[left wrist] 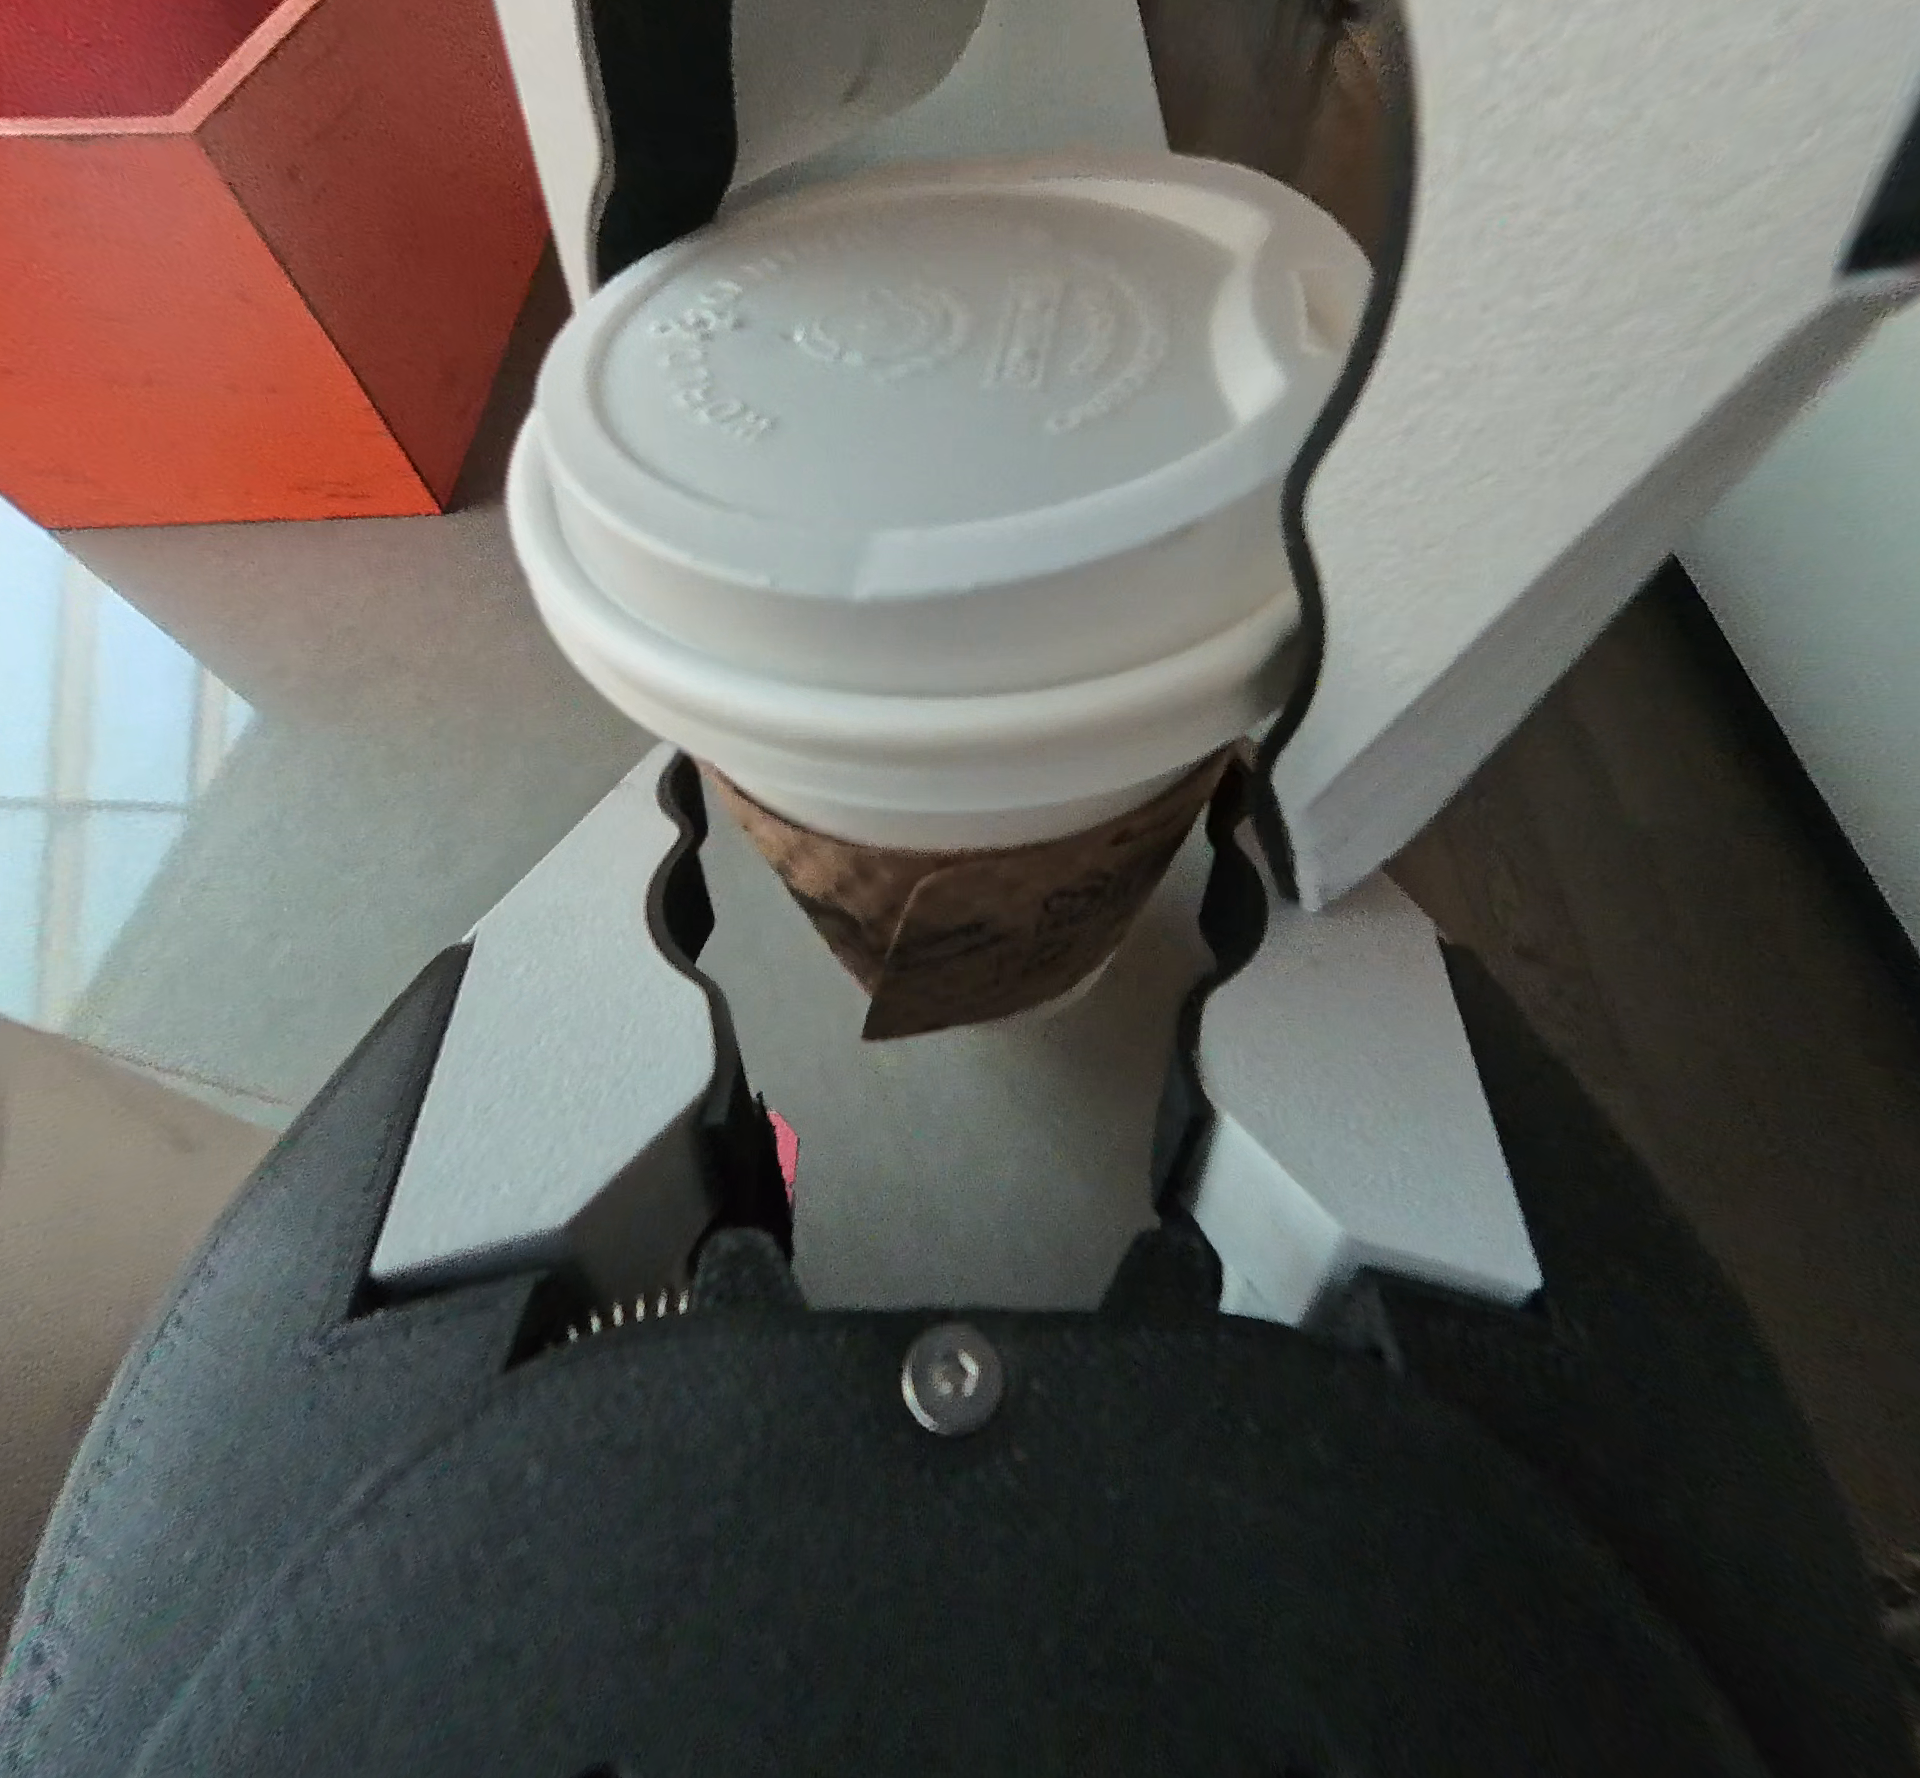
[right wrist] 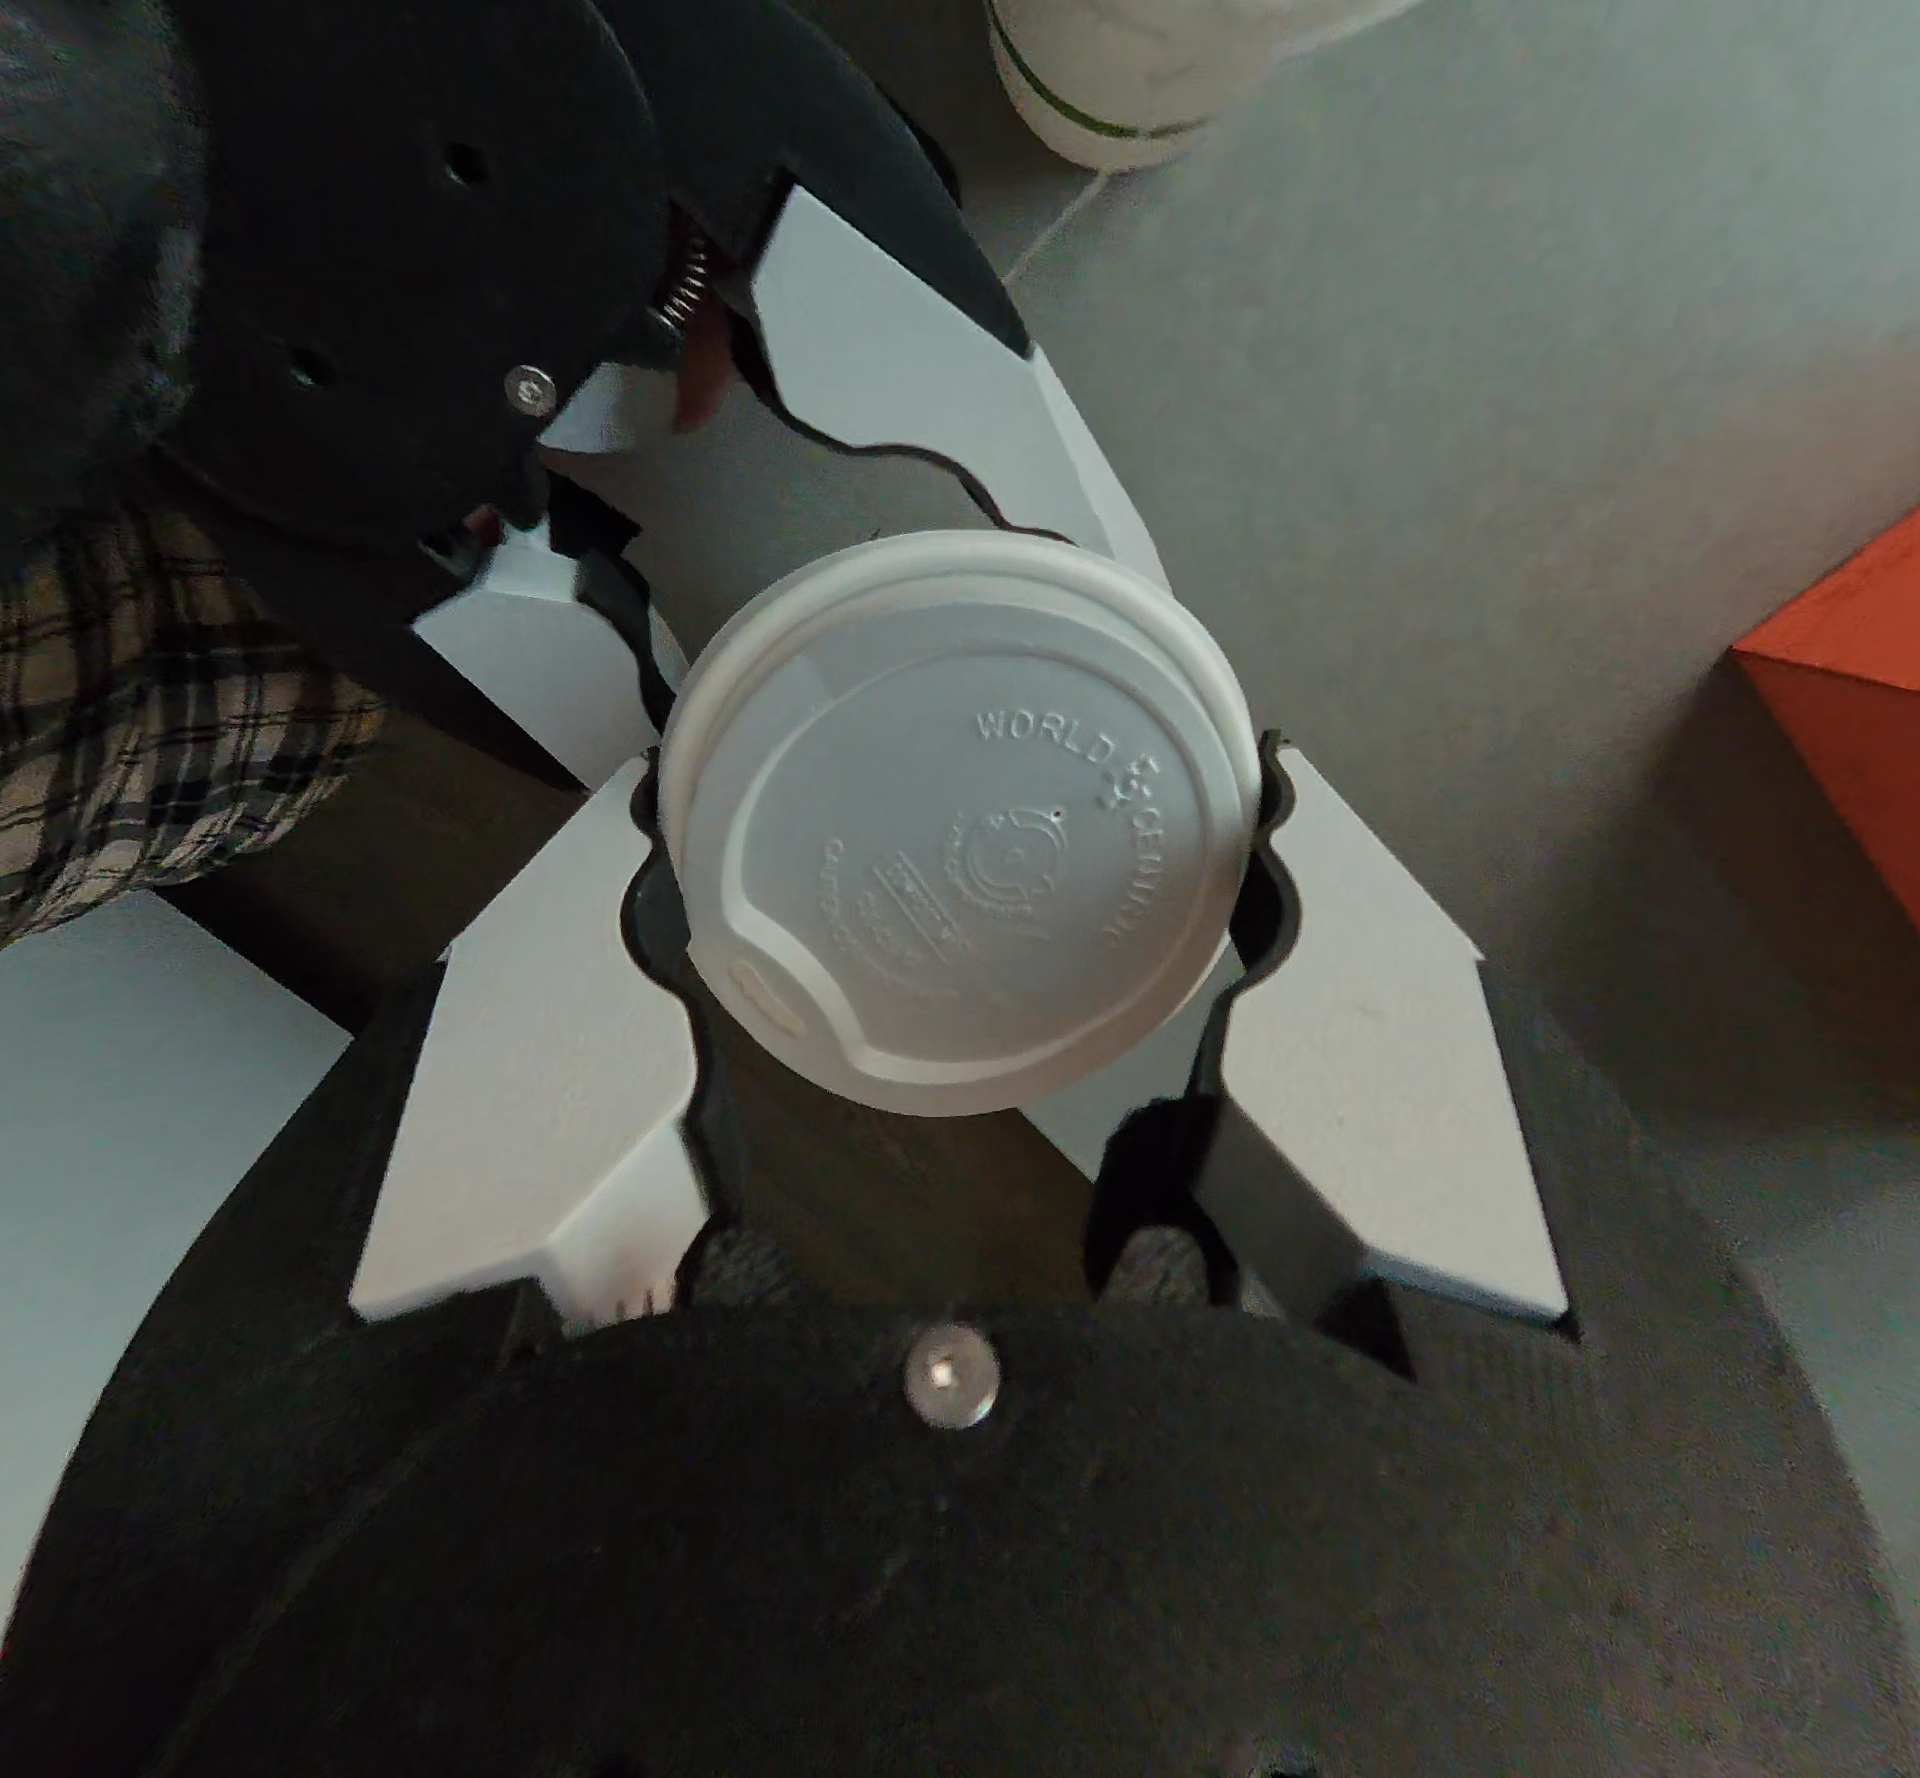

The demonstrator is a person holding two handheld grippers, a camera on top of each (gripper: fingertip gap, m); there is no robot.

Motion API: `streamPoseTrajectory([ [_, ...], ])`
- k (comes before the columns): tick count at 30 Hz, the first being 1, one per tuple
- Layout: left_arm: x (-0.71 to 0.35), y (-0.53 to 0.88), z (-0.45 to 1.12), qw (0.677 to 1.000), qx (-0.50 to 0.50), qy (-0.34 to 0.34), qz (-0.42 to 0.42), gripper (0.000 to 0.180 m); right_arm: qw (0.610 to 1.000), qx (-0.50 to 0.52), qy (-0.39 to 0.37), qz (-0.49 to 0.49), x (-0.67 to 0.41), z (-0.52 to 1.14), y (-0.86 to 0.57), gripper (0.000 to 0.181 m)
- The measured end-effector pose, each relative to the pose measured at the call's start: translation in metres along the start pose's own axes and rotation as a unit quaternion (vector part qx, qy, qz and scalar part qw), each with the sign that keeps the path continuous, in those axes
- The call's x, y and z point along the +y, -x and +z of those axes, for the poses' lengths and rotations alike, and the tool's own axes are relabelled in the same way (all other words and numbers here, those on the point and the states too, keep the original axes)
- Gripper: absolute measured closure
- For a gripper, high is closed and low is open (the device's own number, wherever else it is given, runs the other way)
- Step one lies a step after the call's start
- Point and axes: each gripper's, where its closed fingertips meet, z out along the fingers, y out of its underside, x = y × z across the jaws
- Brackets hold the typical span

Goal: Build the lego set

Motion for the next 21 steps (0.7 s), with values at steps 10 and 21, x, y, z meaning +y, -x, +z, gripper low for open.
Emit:
streamPoseTrajectory([
  [10,0.023,0.016,-0.033,0.999,-0.022,0.017,-0.016,0.096,0.997,0.035,0.025,0.058,0.028,0.014,-0.05,0.072],
  [21,0.039,0.012,-0.055,0.999,-0.032,0.034,0.006,0.099,0.993,0.031,-0.001,0.115,0.013,0.01,-0.072,0.067],
])
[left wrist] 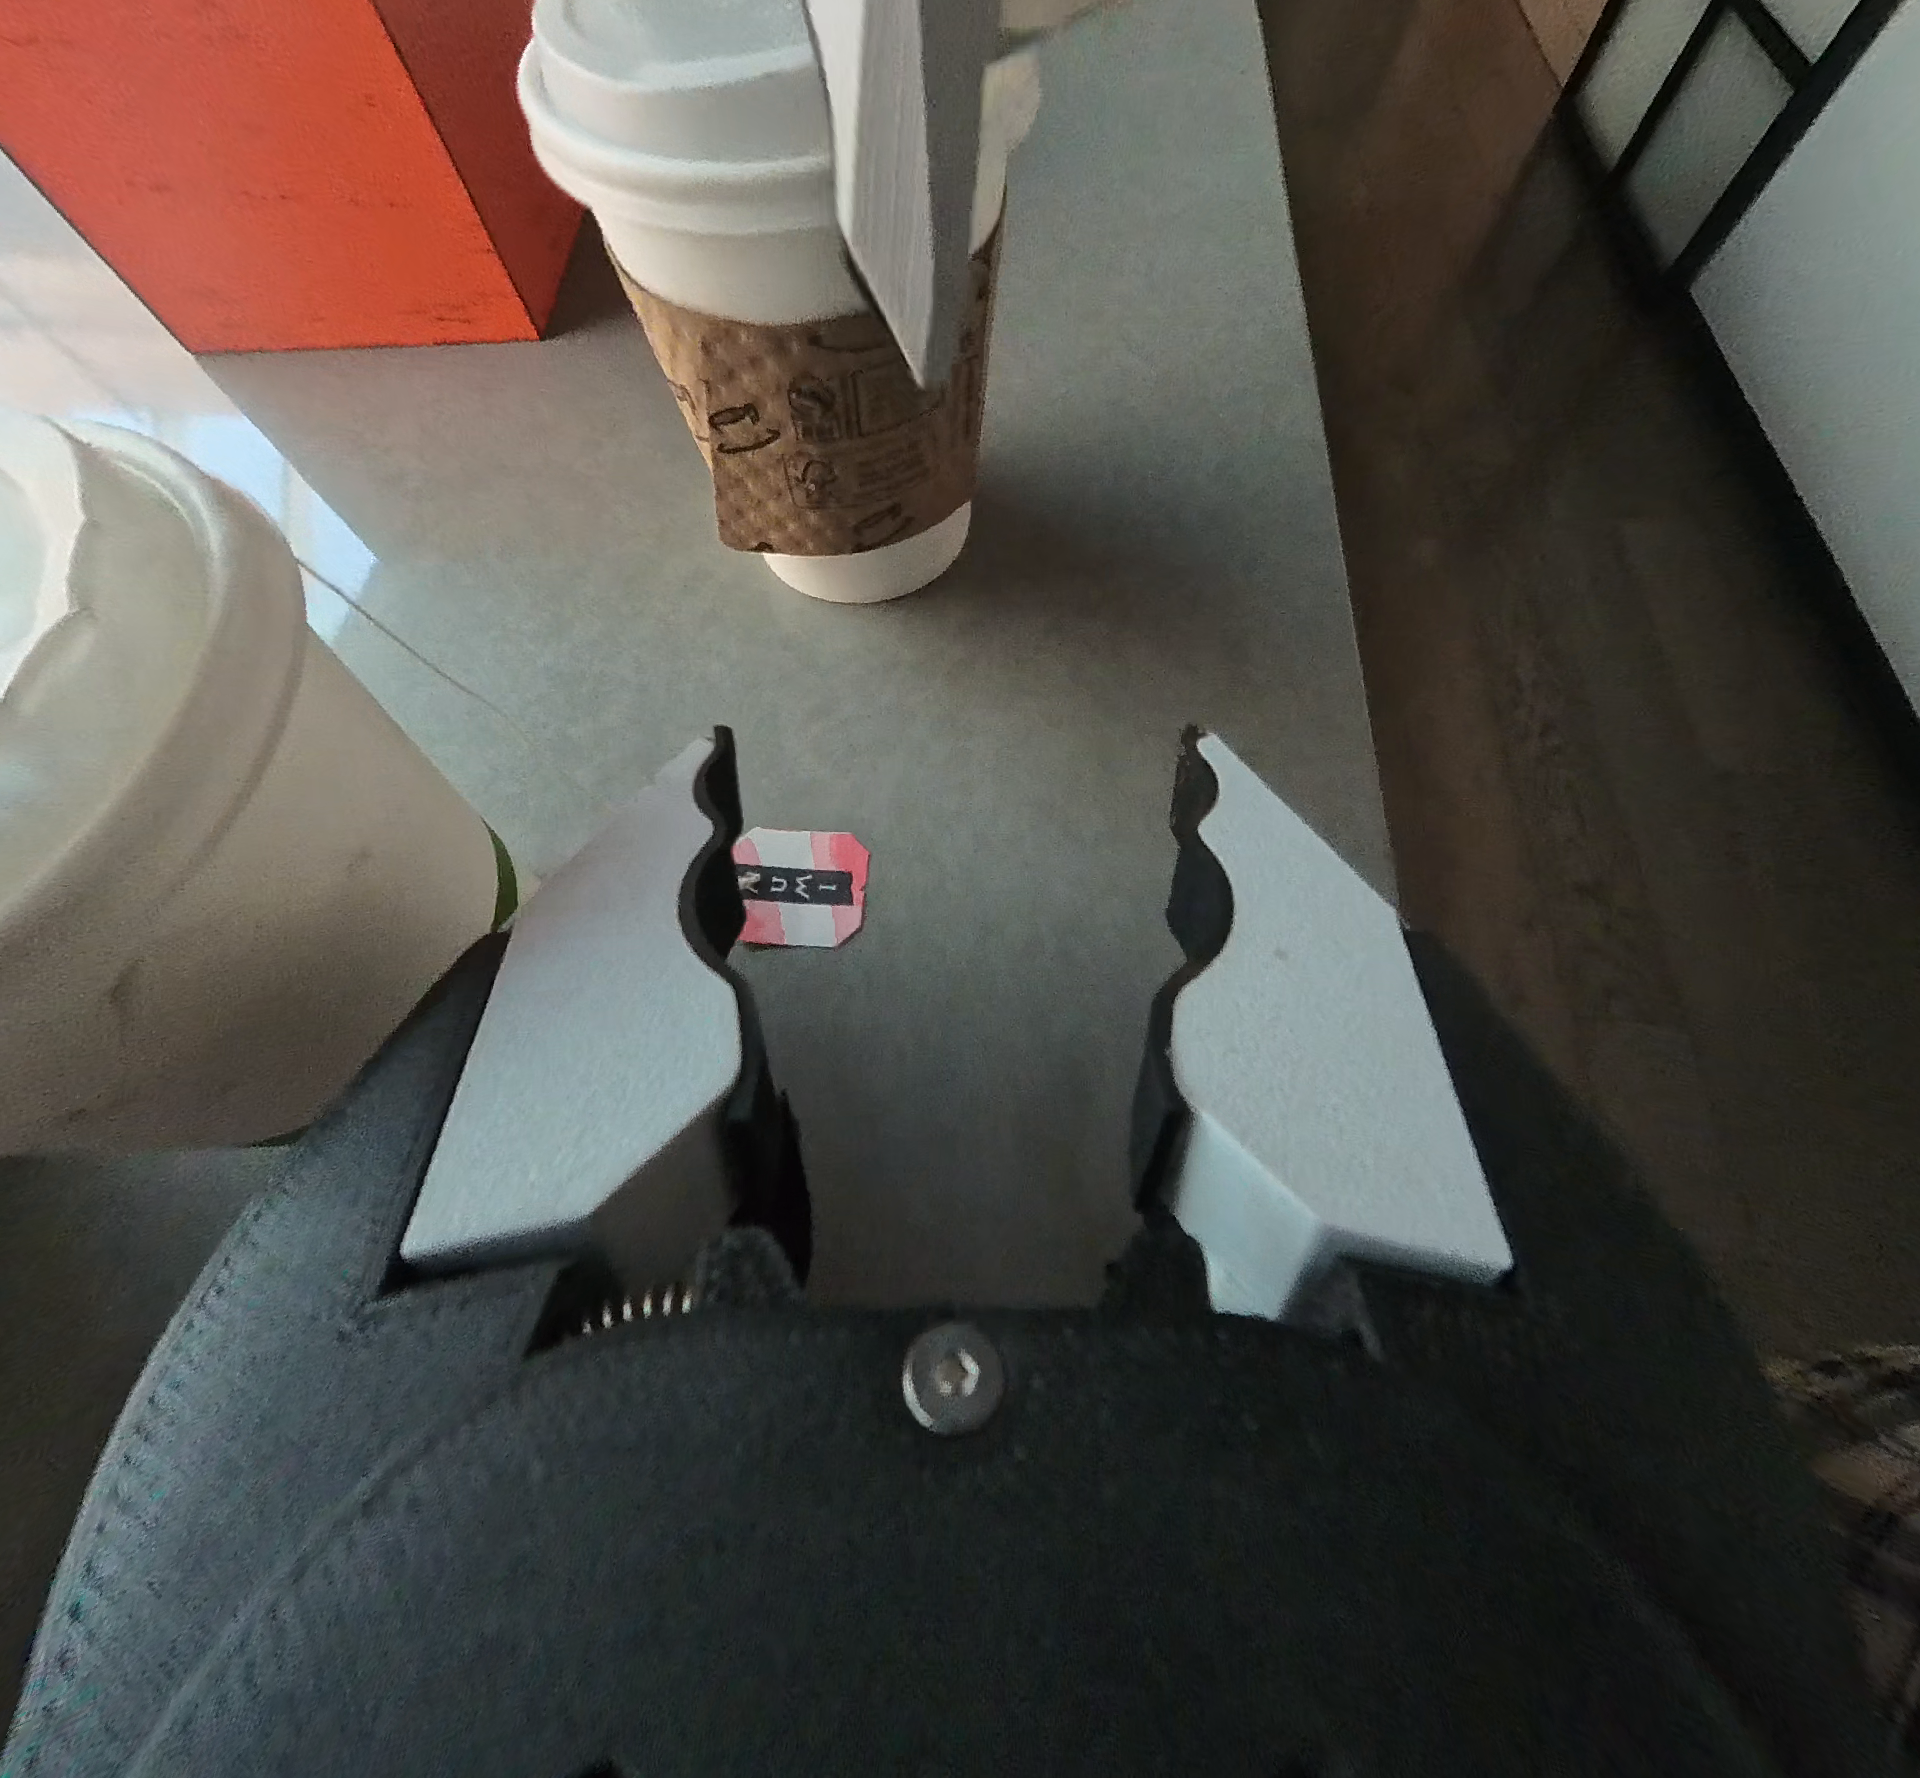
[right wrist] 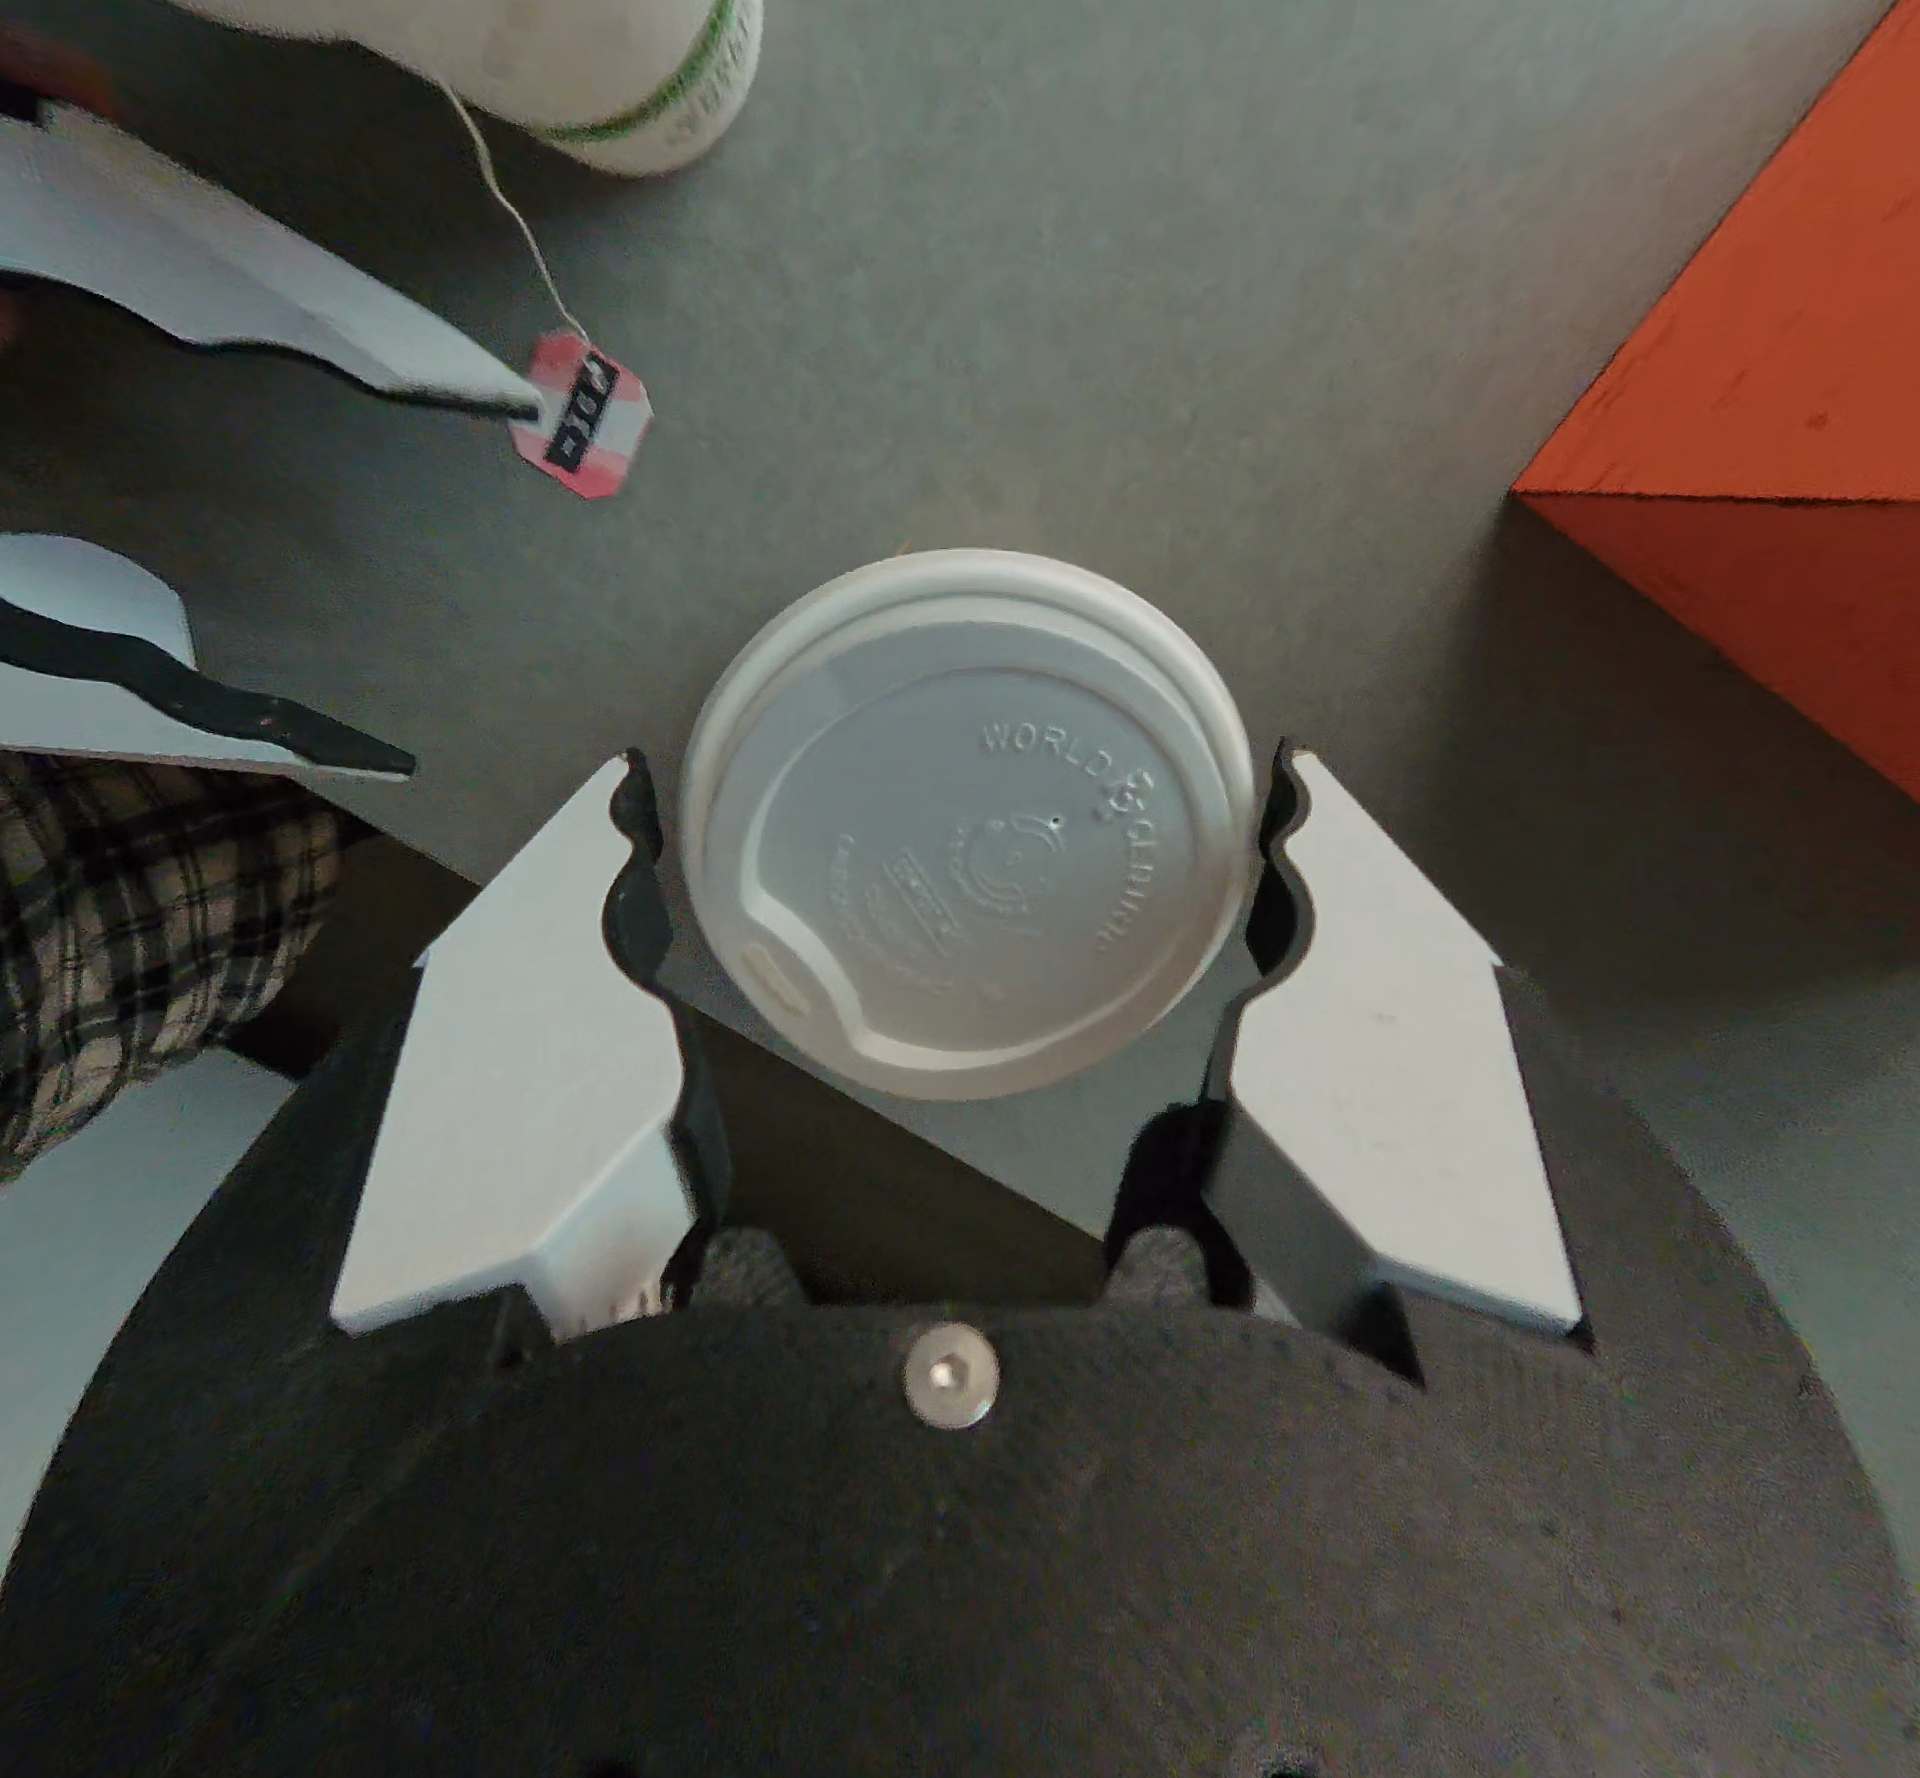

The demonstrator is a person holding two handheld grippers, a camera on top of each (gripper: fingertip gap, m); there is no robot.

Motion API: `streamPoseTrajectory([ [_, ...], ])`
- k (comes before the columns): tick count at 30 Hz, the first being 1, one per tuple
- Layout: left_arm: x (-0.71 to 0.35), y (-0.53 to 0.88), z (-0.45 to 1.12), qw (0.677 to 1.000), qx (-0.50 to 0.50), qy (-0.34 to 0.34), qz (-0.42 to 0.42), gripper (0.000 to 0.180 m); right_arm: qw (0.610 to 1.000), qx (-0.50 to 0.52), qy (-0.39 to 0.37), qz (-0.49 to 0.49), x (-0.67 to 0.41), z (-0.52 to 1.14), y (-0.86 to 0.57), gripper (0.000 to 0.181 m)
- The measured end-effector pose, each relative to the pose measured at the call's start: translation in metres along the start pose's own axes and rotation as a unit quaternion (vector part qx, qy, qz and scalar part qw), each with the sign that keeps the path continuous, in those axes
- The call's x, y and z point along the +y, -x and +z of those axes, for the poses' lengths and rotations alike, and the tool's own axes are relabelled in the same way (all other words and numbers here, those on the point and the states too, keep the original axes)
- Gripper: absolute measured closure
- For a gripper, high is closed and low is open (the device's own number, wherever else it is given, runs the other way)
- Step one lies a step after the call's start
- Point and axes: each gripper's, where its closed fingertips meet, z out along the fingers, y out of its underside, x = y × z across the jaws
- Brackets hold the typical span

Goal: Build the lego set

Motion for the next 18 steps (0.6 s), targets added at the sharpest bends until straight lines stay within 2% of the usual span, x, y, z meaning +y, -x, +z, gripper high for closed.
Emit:
streamPoseTrajectory([
  [3,-0.006,-0.005,0.002,1.0,0.01,-0.005,-0.003,0.1,0.998,-0.013,-0.068,0.0,-0.007,-0.024,0.0,0.062],
  [6,-0.016,-0.012,0.015,1.0,0.023,-0.007,-0.004,0.1,0.987,-0.051,-0.149,0.0,0.003,-0.05,0.002,0.072],
  [12,-0.022,-0.017,0.052,0.998,0.046,0.021,-0.038,0.093,0.966,-0.065,-0.25,0.004,0.045,-0.026,-0.016,0.083],
  [18,-0.023,-0.008,0.07,0.996,0.051,0.028,-0.067,0.087,0.952,-0.059,-0.298,-0.033,0.036,0.019,-0.008,0.098],
])
